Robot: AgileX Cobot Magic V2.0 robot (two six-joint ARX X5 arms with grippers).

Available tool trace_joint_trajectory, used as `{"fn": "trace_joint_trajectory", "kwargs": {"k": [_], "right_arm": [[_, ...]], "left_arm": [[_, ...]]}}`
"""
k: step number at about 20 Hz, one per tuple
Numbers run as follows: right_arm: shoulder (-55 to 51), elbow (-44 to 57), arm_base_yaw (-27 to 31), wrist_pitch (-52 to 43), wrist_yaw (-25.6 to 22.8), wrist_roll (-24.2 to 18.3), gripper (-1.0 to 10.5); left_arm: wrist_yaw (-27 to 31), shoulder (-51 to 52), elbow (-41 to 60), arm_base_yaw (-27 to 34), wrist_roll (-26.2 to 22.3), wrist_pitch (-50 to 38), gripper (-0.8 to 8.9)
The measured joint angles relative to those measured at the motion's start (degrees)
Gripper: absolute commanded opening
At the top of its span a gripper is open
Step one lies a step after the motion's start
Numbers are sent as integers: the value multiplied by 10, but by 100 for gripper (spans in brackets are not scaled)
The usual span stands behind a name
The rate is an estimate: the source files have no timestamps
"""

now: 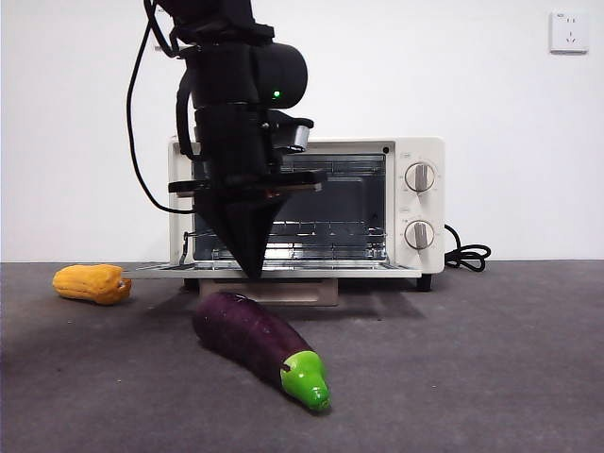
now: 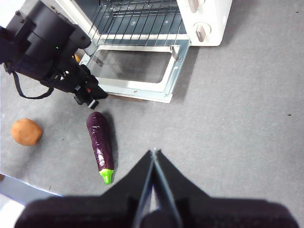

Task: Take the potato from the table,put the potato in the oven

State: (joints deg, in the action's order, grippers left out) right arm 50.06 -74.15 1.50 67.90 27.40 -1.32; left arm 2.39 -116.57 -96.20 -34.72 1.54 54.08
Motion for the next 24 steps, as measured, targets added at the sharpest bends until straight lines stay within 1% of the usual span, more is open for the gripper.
{"fn": "trace_joint_trajectory", "kwargs": {"k": [4, 6, 7, 9, 11, 12, 14, 15, 16, 17, 18, 20, 21, 22, 24], "right_arm": [[1, 0, 0, 0, 1, 0, -2], [6, 0, 0, -1, 20, 0, -2], [11, 0, 0, -3, 43, 0, -1], [23, 0, 0, -14, 111, 1, 1], [36, 0, -2, -48, 181, 17, 2], [43, 0, -9, -74, 205, 35, 8], [58, 0, -44, -149, 215, 91, 103], [64, 0, -69, -186, 214, 118, 105], [71, 0, -108, -236, 203, 148, 105], [79, 0, -148, -279, 185, 168, 106], [90, 0, -202, -330, 151, 184, 129], [122, -1, -310, -411, 74, 196, 285], [141, -2, -355, -442, 47, 200, 360], [172, -4, -403, -474, 31, 202, 503], [210, -10, -443, -499, 27, 202, 623]], "left_arm": [[0, 4, 0, -17, 0, 11, -6], [0, 27, 0, -24, -1, 20, -6], [0, 49, 0, -26, -1, 25, -6], [0, 109, 0, -27, -5, 36, -6], [0, 188, 0, -27, -10, 45, -6], [0, 224, 0, -27, -10, 48, -6], [2, 314, 0, -27, -11, 48, -6], [3, 354, 0, -26, -11, 48, -6], [4, 403, 0, -24, -11, 48, -6], [5, 441, 0, -22, -11, 48, -6], [5, 484, -1, -20, -11, 49, -6], [5, 553, -1, -15, -11, 49, -6], [5, 580, -1, -13, -11, 50, -6], [5, 610, -1, -13, -11, 50, -6], [5, 640, -3, -13, -11, 51, -6]]}}
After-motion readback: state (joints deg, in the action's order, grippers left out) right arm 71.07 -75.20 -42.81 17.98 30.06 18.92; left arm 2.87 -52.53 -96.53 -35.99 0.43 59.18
